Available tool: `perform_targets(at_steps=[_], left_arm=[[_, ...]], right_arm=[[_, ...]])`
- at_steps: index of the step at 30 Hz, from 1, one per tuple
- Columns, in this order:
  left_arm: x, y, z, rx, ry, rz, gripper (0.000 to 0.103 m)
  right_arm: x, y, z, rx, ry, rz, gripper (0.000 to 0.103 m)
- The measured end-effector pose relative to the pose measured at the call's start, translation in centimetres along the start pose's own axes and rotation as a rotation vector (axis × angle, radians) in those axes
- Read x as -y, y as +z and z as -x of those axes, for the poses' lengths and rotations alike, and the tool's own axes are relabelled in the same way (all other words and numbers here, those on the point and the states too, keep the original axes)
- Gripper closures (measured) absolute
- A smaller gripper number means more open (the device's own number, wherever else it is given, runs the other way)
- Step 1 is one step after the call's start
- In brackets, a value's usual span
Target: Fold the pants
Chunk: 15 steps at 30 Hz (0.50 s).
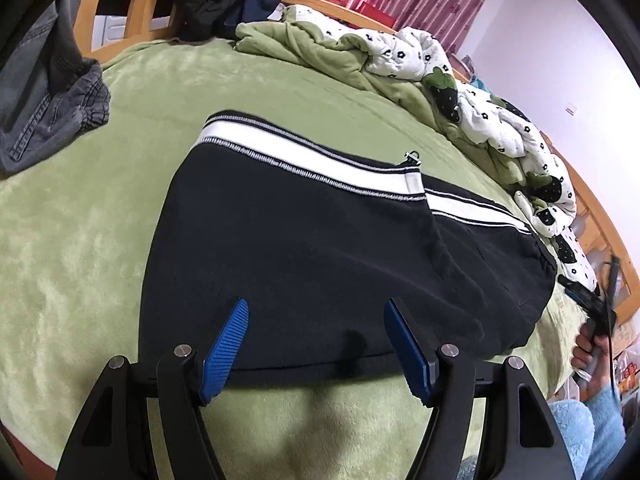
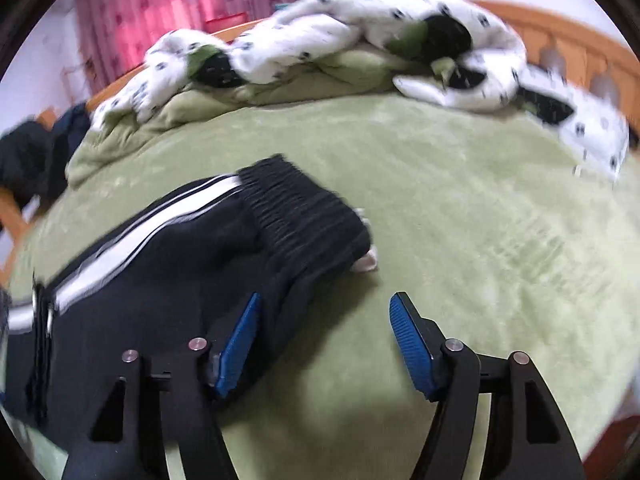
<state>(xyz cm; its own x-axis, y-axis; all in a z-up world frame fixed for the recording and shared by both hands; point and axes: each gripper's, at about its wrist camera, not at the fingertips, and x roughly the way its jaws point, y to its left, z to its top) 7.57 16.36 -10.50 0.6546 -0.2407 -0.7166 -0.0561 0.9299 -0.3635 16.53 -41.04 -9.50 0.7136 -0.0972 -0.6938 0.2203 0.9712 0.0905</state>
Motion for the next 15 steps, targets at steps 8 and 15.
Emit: perform_targets(at_steps=[8, 15], left_arm=[[0.1, -0.8, 2.0, -0.014, 0.013, 0.047, 0.035], [-0.9, -2.3, 4.5, -0.02, 0.034, 0.05, 0.035]], right_arm=[[-10.6, -2.2, 4.3, -0.033, 0.264, 0.189, 0.037], [-21.0, -7.2, 1.1, -0.233, 0.392, 0.501, 0.047]])
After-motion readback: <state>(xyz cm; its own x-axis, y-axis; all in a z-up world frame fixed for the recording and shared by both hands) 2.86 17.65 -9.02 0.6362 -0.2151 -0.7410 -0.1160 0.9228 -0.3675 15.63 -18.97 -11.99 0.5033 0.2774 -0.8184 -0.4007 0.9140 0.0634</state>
